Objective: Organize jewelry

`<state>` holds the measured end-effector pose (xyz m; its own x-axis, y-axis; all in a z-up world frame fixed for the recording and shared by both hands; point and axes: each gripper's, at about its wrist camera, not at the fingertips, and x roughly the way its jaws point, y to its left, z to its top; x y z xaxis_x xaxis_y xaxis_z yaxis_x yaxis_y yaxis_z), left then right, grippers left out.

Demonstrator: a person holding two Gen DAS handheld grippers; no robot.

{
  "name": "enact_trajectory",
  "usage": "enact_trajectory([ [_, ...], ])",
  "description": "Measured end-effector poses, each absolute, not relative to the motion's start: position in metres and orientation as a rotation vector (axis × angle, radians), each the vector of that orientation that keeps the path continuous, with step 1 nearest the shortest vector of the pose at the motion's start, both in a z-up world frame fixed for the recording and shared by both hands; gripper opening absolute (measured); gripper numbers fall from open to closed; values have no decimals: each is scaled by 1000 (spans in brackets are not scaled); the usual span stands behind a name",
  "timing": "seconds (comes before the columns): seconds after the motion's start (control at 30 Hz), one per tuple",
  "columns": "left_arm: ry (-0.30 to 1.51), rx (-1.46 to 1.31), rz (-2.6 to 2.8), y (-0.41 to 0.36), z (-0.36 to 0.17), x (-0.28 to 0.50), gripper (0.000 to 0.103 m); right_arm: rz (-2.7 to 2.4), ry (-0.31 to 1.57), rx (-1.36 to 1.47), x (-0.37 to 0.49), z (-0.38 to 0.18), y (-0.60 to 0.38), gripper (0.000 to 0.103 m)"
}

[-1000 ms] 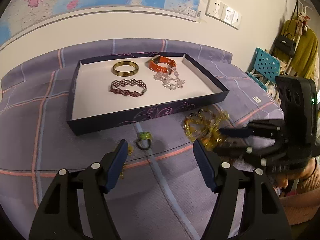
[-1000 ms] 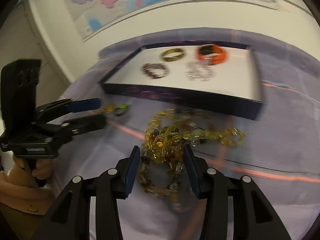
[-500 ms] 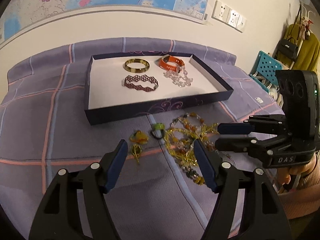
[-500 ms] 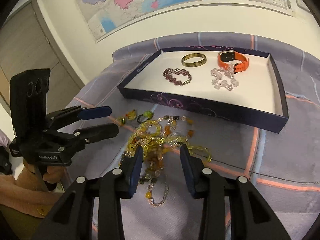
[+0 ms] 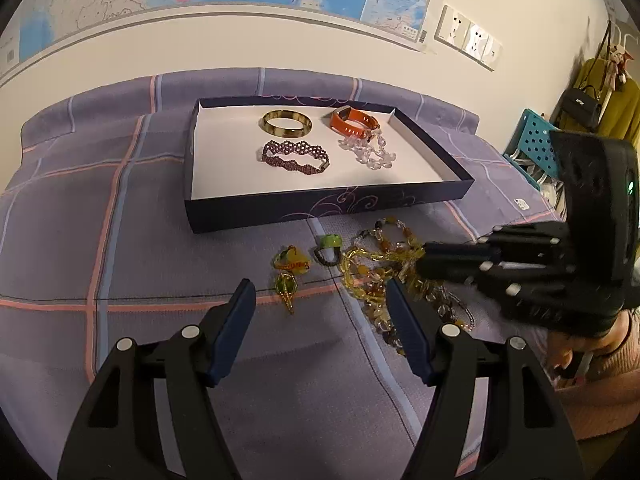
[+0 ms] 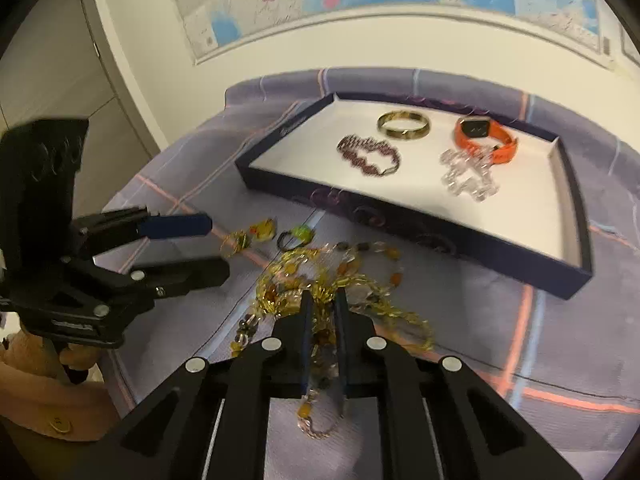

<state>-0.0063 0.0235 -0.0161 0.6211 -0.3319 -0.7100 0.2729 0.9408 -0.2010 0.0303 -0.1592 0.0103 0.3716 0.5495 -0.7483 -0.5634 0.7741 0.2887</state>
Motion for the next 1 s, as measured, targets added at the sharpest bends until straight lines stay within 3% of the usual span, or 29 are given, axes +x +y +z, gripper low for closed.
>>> enact_trajectory([
  [0.43,827,-83,-356,26,-17,-10,66,755,853,217,33,54,-208,4],
  [1.0,850,-60,-340,24,-20,0,60,692,622,232,22,132,-255,3],
])
